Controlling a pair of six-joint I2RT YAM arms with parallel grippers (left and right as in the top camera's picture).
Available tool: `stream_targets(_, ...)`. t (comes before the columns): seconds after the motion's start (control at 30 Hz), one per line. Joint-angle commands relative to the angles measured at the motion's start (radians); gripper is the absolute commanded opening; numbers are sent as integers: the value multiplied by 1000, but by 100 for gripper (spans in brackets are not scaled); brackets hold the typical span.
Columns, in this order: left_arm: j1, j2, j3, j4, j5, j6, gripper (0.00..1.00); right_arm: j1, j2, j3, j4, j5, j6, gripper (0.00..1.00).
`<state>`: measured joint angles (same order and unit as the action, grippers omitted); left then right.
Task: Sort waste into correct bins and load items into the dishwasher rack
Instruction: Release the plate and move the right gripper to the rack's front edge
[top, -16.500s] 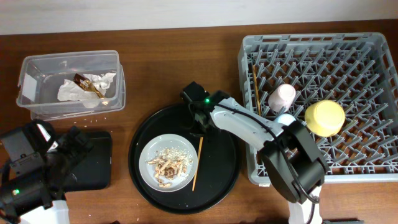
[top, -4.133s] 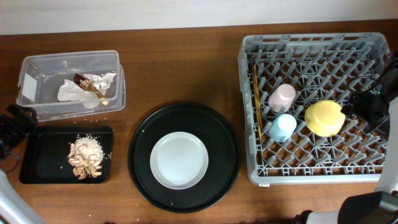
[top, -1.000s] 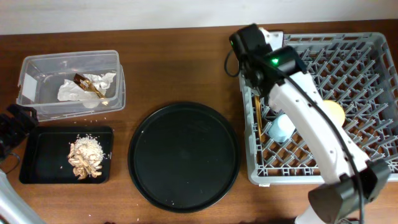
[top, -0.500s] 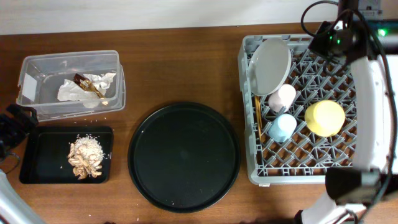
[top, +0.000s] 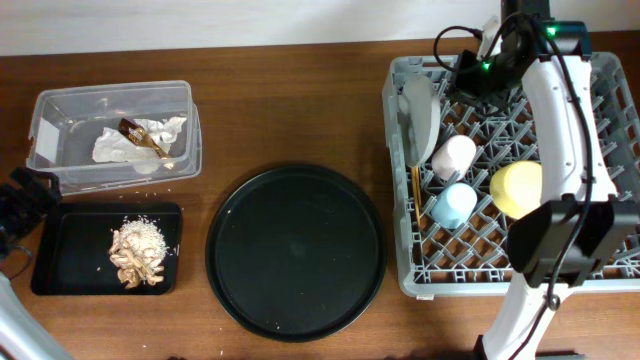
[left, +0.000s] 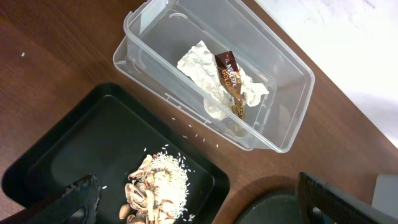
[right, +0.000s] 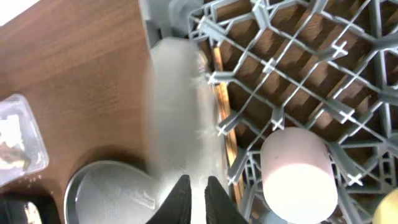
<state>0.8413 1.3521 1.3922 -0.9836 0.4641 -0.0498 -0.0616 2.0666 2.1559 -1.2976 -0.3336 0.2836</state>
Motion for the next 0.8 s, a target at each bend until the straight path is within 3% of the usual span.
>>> stream_targets(0.0, 6, -4, 3, 2, 10, -6, 99, 3, -205, 23, -38, -22, -27, 19)
stream_targets(0.1, 6, -4, 3, 1, 10, -6, 99, 10, -416, 23, -195, -10, -124, 49)
stream_targets(0.2, 6, -4, 3, 1, 10, -7, 99, 13, -604, -1, -401, 85, -136, 48)
stream_targets(0.3, 6, -4, 3, 1, 10, -7, 99, 55, -814, -148, -401, 83, -136, 49)
stream_targets(0.33, 6, -4, 3, 2, 10, -6, 99, 62, -893, -215, -399, 83, -123, 100)
stream_targets(0.5, 6, -4, 3, 1, 10, -6, 99, 62, -1067, -344, -401, 84, -122, 99)
stream_targets(0.77, 6, -4, 3, 1, 10, -6, 99, 62, -1075, -345, -401, 119, -123, 99)
